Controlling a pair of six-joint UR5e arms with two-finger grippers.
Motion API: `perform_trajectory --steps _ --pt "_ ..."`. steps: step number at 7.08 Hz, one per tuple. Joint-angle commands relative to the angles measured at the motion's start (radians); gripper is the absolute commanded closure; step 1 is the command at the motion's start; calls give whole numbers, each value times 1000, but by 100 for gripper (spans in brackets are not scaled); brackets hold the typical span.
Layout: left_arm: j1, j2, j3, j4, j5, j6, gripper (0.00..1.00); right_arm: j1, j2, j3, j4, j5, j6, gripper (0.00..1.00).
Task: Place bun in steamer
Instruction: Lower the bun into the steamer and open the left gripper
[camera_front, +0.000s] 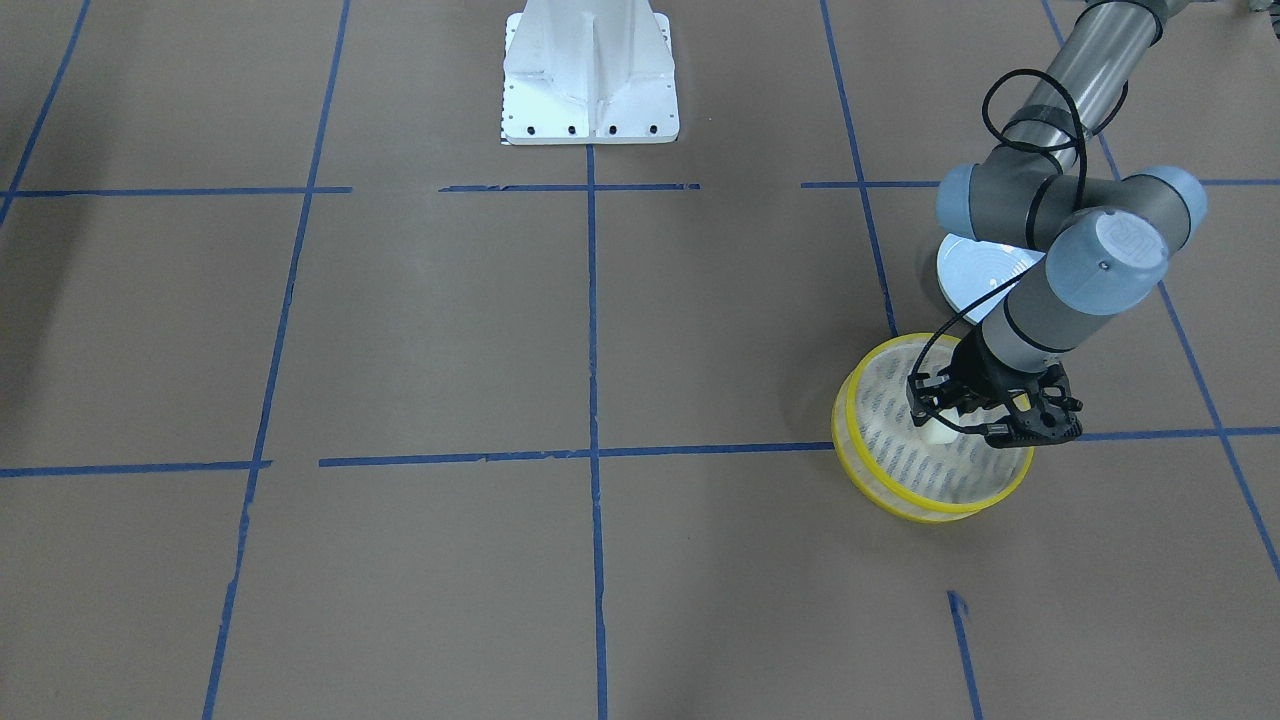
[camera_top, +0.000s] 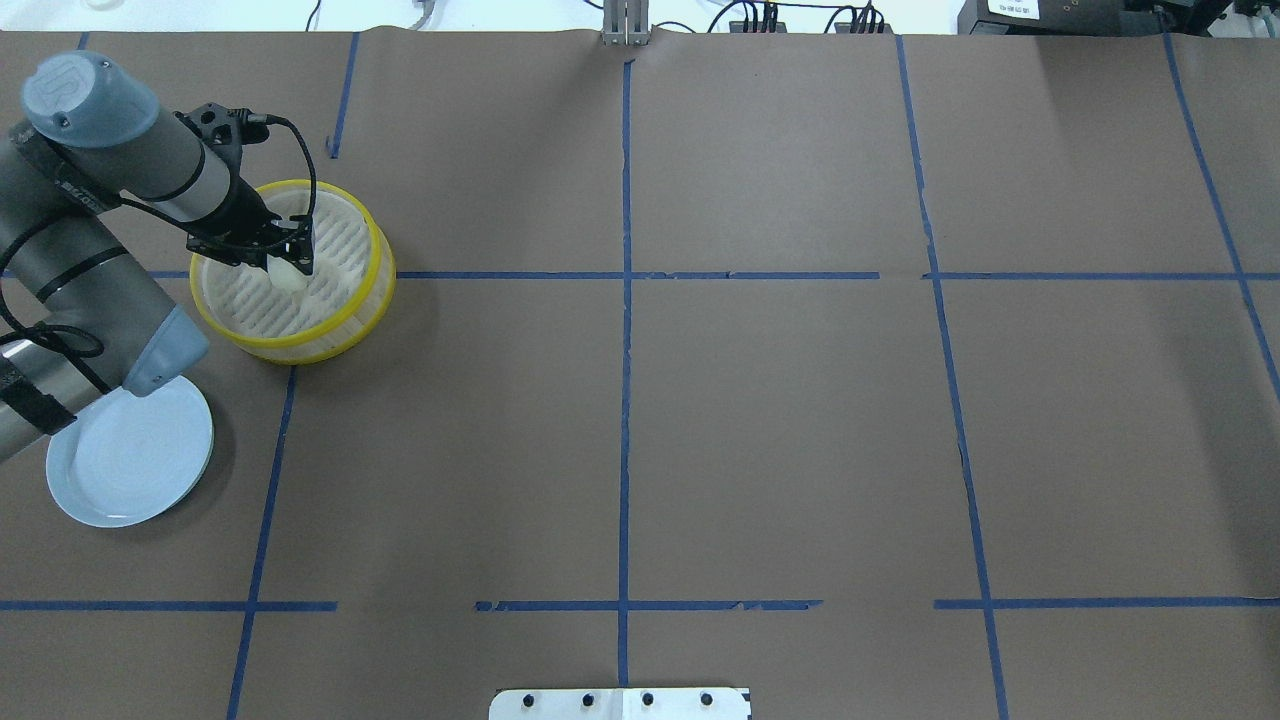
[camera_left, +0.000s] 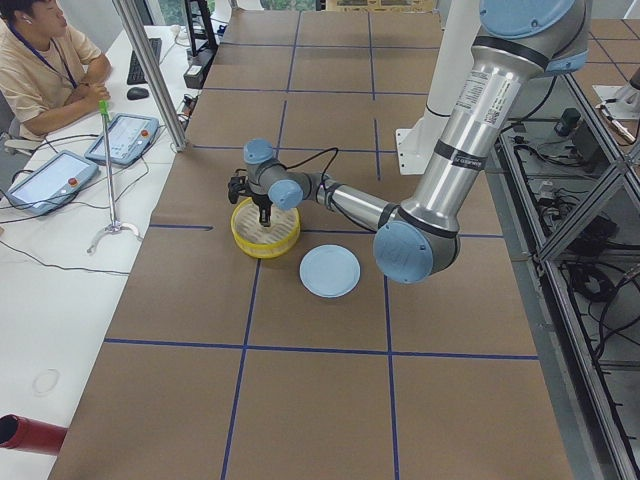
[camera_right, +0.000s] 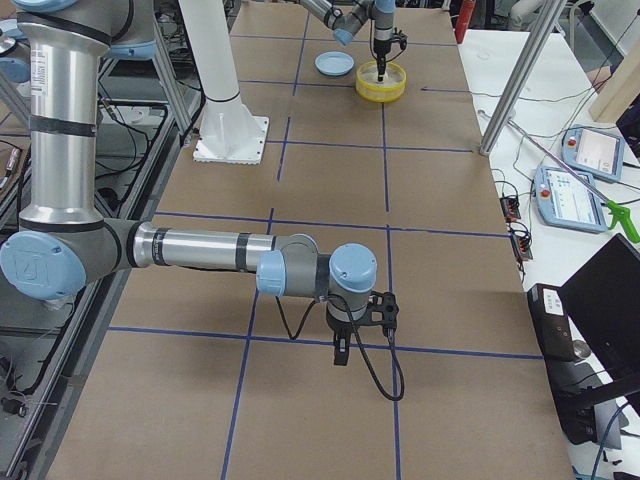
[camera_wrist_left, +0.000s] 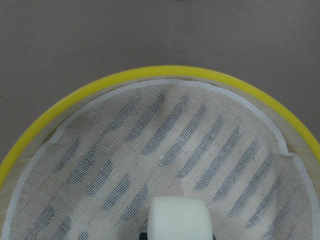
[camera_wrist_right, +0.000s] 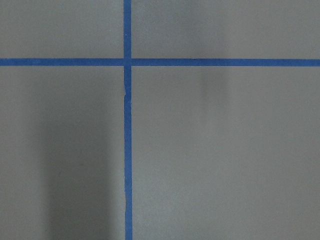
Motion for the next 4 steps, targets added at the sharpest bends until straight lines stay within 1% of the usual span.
perform_trajectory --steps 1,3,4 --pt "10 6 0 0 0 -1 54 0 0 0 0 0 0 0" --pt "22 8 0 0 0 -16 53 0 0 0 0 0 0 0" --pt "24 8 0 0 0 -18 50 0 0 0 0 0 0 0"
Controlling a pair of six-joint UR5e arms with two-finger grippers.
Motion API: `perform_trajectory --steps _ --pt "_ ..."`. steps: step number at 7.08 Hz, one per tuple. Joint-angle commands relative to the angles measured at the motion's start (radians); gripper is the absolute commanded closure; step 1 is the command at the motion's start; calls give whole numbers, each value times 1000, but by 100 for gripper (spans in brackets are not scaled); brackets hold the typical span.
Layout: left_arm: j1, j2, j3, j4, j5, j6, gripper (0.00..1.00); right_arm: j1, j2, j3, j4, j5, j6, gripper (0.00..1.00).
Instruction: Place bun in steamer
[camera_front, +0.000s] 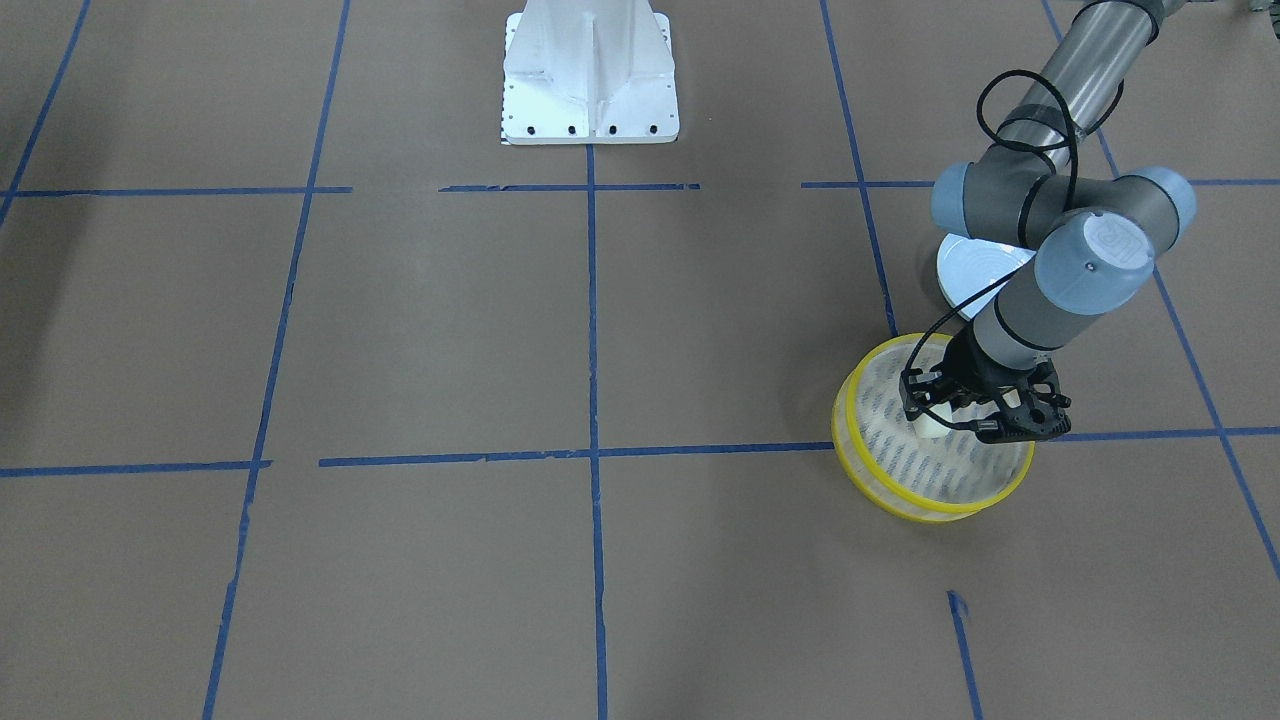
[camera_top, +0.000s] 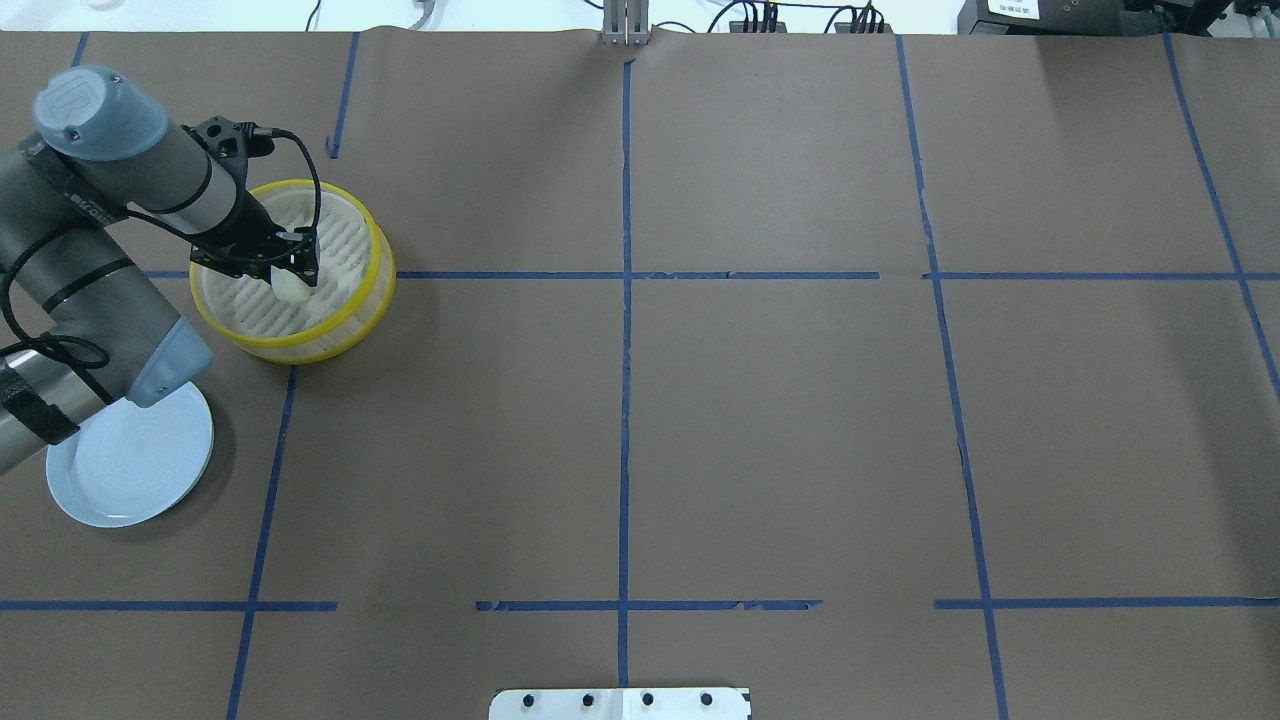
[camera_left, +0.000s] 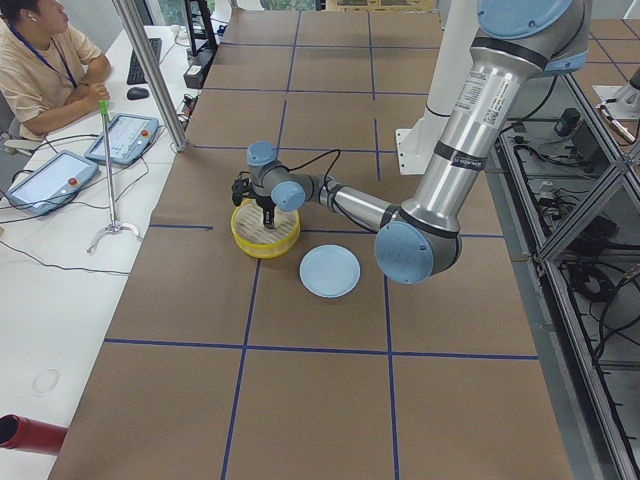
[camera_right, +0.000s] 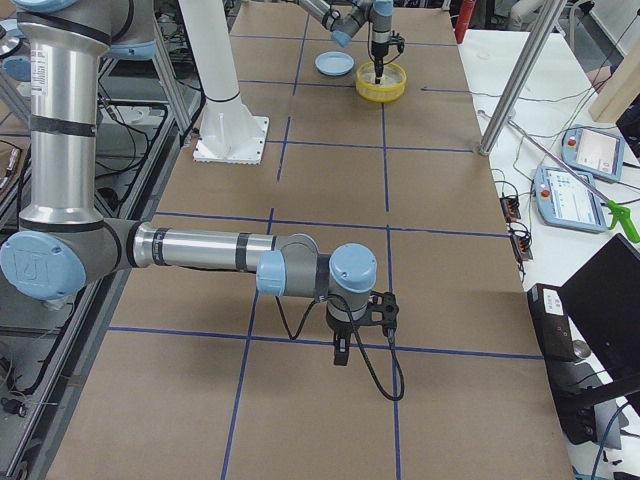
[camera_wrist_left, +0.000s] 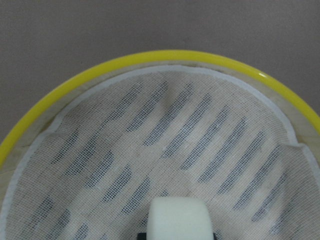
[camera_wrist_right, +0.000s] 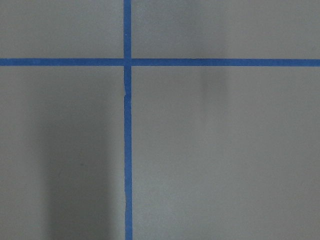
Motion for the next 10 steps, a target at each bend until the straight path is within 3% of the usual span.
perform_trajectory --steps 1,2,3,5,8,10 --pt "5 1 0 0 2 -3 42 0 0 0 0 0 0 0" --pt "5 1 -3 0 0 -2 13 0 0 0 0 0 0 0" --pt "3 1 -8 2 2 -5 0 0 0 0 0 0 0 0" --pt "-21 -1 -34 5 6 -5 0 0 0 0 0 0 0 0" --pt "-136 36 -161 91 0 59 0 0 0 0 0 0 0 0" --pt "-257 190 -257 109 -12 381 0 0 0 0 0 0 0 0"
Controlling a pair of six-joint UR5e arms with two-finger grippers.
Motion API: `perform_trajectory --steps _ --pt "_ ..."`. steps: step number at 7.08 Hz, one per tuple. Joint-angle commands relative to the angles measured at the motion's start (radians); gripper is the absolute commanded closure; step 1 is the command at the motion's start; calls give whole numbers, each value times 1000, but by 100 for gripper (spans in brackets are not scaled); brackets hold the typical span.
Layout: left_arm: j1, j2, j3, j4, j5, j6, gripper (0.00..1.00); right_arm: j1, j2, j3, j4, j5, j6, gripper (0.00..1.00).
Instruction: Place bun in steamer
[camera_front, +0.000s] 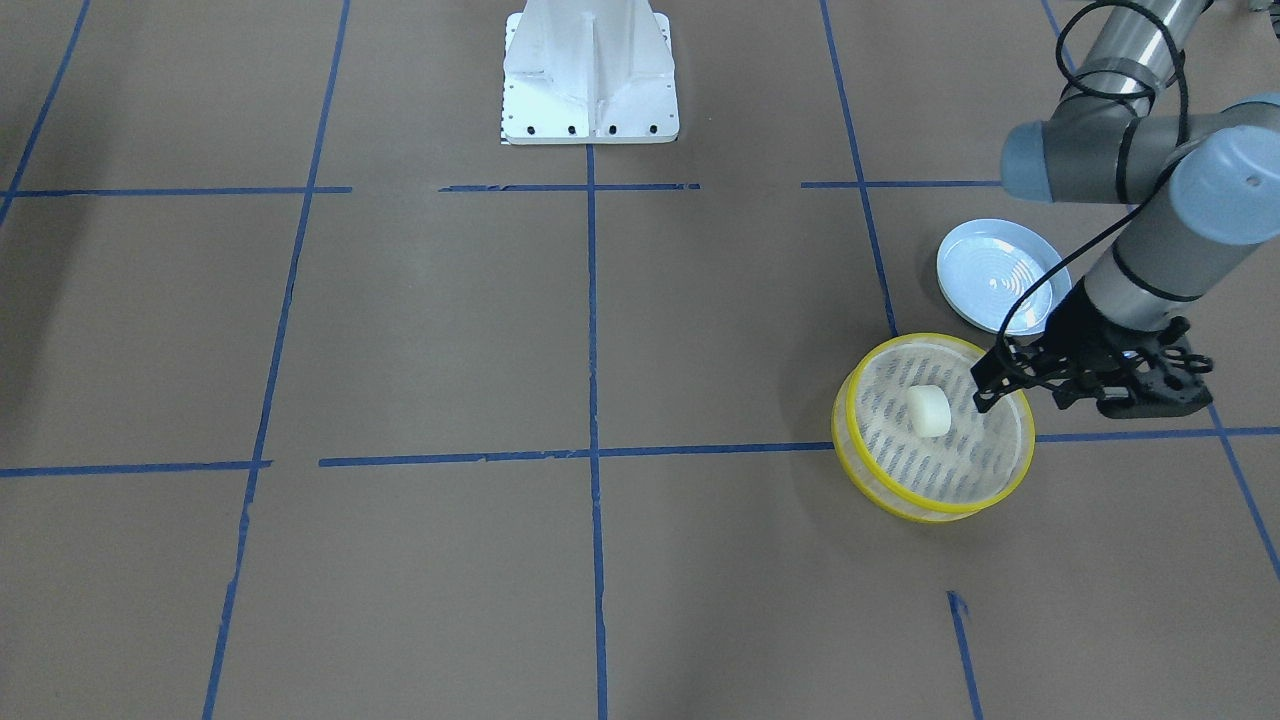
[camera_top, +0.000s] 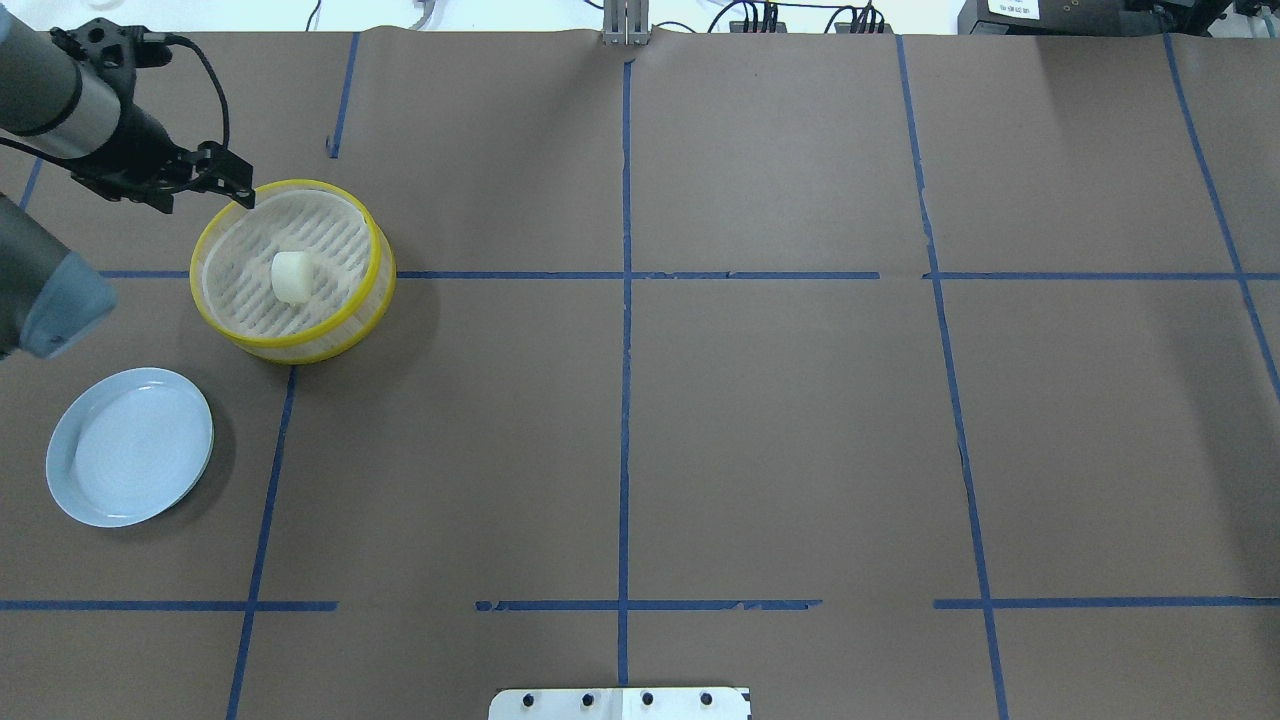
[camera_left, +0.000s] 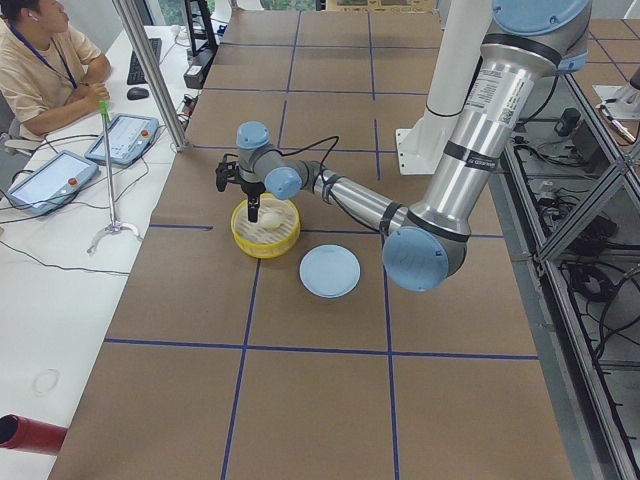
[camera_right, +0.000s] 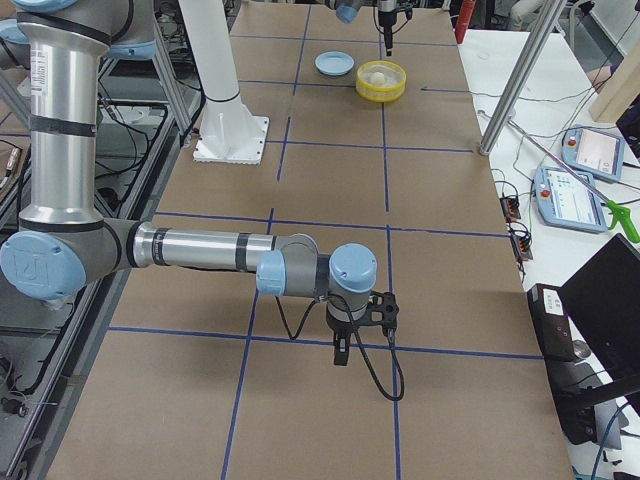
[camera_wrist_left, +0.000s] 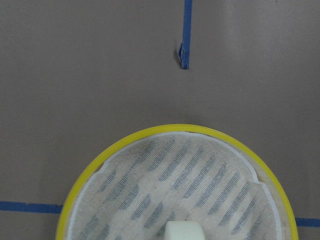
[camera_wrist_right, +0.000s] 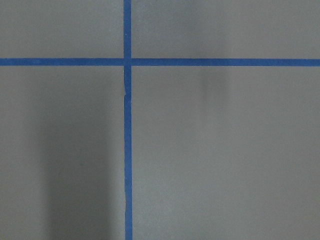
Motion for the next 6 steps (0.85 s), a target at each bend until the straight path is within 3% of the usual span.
perform_trajectory --steps 1,2,3,6 --pt "-147 154 -59 5 -39 319 0 0 0 0 0 0 0 0" --pt "-245 219 -55 0 -128 459 0 0 0 0 0 0 0 0" --pt "-336 294 -55 2 -151 613 0 0 0 0 0 0 0 0" --pt "-496 464 -43 16 -152 848 0 0 0 0 0 0 0 0"
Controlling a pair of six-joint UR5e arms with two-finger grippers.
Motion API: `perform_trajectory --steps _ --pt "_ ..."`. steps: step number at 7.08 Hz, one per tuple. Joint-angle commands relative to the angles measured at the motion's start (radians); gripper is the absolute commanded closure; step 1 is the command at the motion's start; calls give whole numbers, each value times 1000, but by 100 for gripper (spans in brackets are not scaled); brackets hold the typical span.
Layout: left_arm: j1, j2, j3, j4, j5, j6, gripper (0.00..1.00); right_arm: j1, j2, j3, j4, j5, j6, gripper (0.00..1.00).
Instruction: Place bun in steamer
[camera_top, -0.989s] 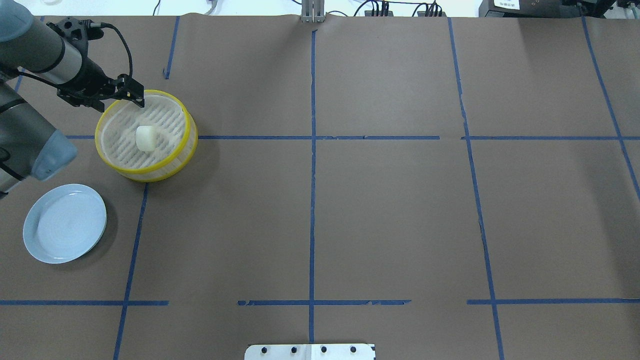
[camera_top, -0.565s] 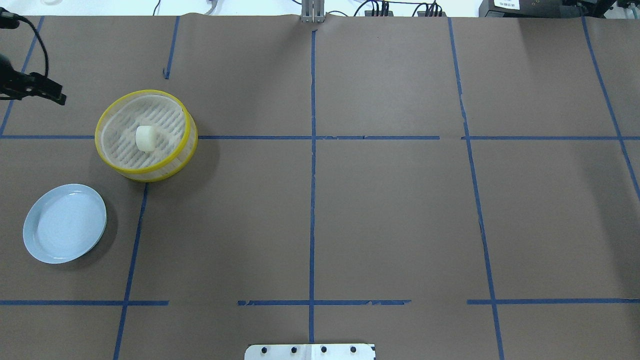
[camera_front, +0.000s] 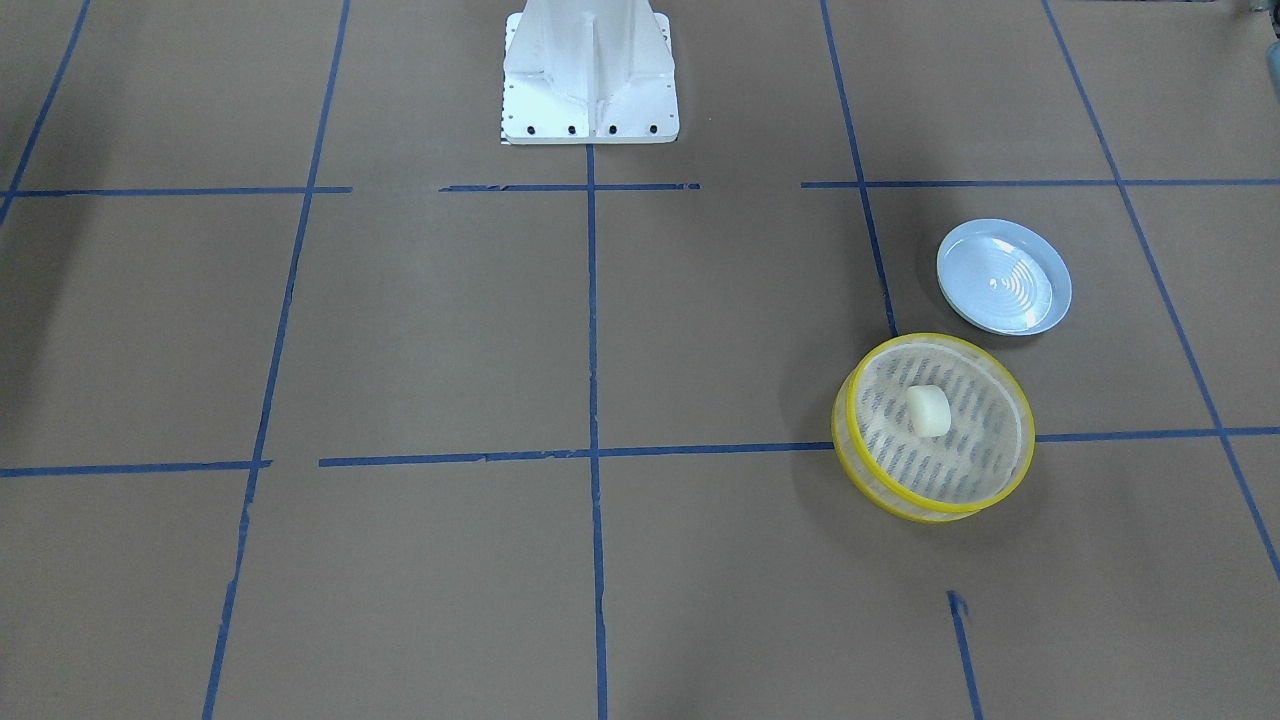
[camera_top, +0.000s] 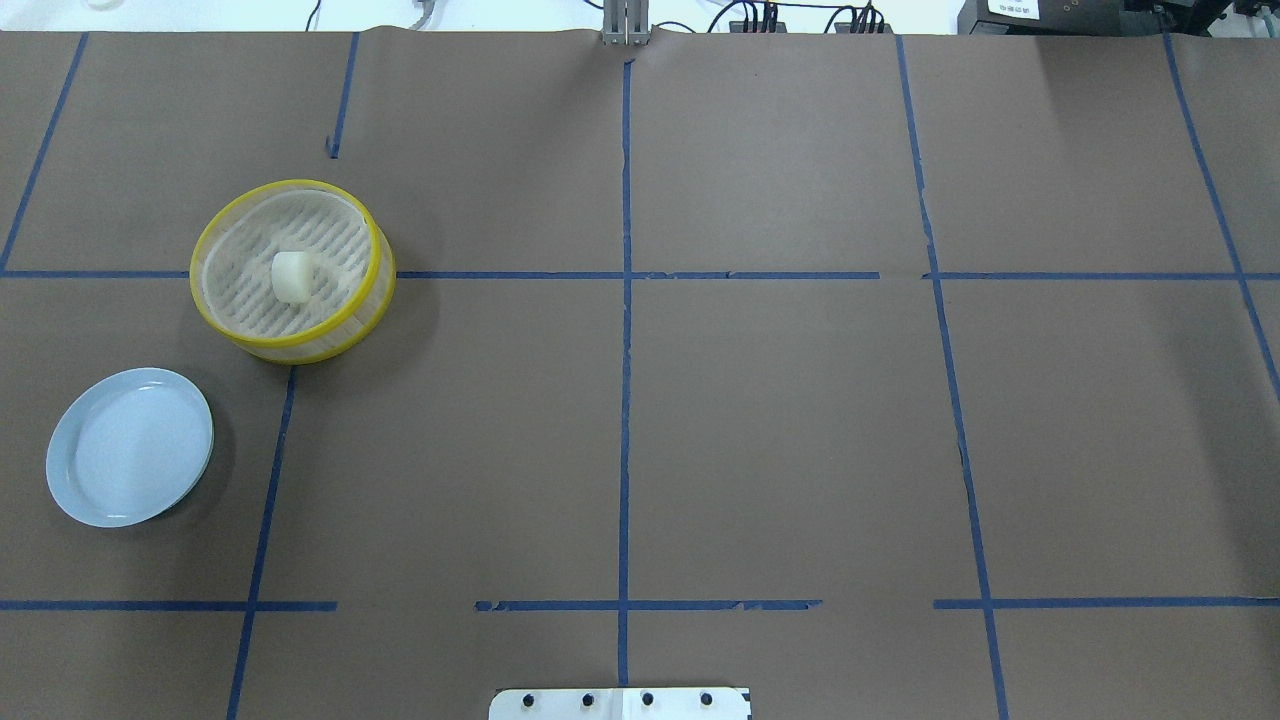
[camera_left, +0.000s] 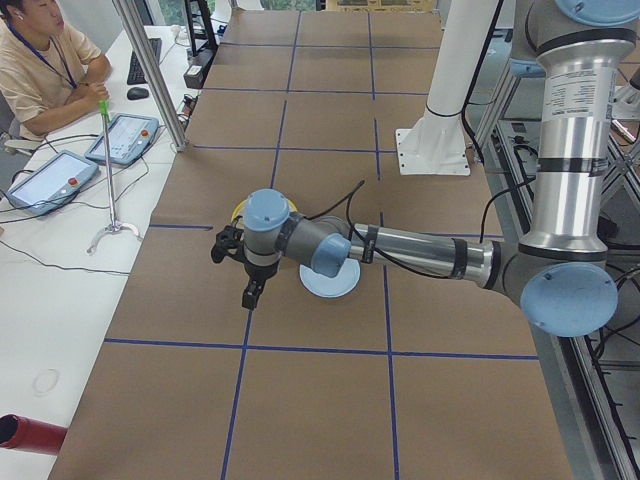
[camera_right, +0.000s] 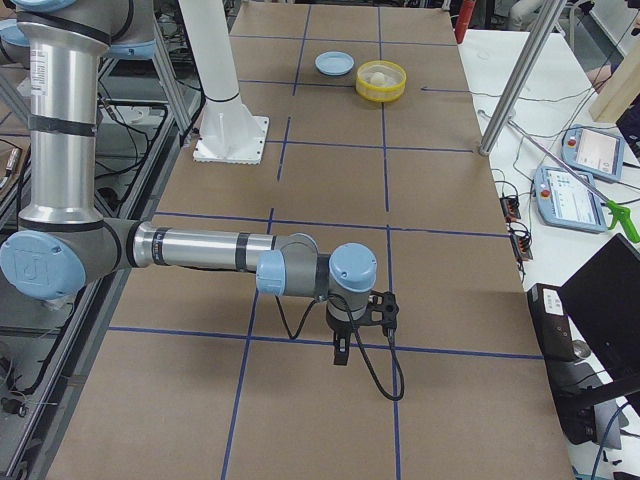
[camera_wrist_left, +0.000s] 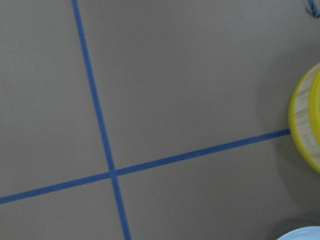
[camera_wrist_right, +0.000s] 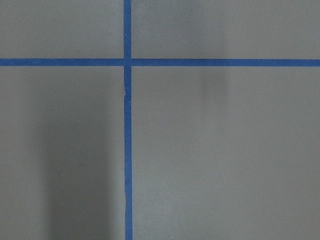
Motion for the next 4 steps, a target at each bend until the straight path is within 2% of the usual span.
perform_trajectory --steps 1,4 --pt "-61 67 1 81 -16 84 0 0 0 0 0 0 0 0" --pt "-64 55 -67 235 -25 80 0 0 0 0 0 0 0 0"
